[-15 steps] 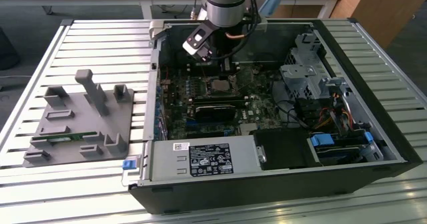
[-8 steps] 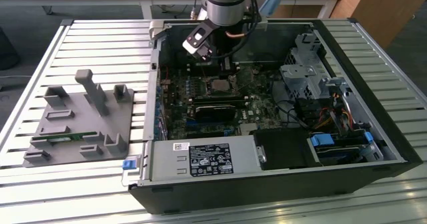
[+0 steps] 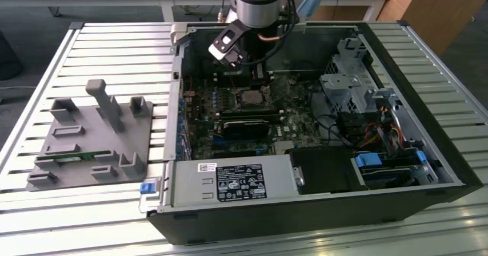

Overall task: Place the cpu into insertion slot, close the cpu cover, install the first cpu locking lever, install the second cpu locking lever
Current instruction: 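Close the cpu cover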

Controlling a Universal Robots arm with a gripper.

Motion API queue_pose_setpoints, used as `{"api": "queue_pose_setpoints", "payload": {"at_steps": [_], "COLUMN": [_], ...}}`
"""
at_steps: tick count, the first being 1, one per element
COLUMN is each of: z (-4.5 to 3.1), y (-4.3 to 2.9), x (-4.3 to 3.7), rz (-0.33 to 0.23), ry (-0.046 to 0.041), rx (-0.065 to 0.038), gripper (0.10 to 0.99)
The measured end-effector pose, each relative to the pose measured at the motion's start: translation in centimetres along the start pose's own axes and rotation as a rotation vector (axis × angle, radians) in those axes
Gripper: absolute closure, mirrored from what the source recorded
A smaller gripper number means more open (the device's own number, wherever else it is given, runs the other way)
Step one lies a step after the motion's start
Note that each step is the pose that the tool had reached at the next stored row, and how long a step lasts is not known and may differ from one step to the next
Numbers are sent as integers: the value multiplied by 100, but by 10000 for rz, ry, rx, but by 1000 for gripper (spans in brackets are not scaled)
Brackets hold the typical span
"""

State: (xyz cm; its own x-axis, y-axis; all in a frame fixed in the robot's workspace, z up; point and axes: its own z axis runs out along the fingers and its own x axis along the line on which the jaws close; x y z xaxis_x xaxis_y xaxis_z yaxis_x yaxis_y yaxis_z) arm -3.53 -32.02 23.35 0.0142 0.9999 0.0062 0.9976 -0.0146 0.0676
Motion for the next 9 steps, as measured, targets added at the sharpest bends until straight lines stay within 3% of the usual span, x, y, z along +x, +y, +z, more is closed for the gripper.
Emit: {"api": "queue_pose_setpoints", "payload": {"at_steps": [9], "z": [-50], "y": [4], "x": [0], "rz": [1], "ry": [0], "rx": [3], "gripper": [980]}}
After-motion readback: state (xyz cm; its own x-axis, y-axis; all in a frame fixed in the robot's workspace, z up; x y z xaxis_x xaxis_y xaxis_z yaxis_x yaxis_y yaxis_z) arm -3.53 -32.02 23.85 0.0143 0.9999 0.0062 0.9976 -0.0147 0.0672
